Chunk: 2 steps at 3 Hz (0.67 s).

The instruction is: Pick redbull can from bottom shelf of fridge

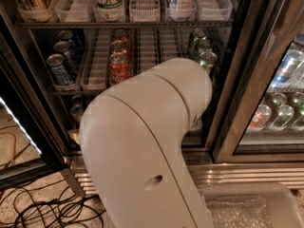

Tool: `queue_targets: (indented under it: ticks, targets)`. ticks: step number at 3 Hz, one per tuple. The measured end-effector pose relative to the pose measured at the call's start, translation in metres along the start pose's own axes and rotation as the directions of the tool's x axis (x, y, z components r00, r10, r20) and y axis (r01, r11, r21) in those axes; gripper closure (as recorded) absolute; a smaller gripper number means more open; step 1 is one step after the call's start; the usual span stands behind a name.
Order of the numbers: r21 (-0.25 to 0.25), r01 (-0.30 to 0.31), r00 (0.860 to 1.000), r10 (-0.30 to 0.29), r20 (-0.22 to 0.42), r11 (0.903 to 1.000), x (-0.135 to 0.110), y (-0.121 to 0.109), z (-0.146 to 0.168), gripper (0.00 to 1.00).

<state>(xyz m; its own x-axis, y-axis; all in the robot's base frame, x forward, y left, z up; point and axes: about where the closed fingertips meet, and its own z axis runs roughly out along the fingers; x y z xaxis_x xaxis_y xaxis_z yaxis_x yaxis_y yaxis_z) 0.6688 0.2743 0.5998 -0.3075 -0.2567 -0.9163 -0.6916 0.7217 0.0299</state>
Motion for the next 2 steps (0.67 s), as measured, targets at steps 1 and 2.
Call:
queue_targets:
  ticks: [1,2]
  targets:
    - [-0.001,-0.004,1.000,0.004,-0.001,1.0000,-0.0002,-0.0005,0.0059,0.40]
    - [0.004,-0.008,1.000,0.008,-0.005,1.0000,0.0017,-0.0032,0.0075,0.43]
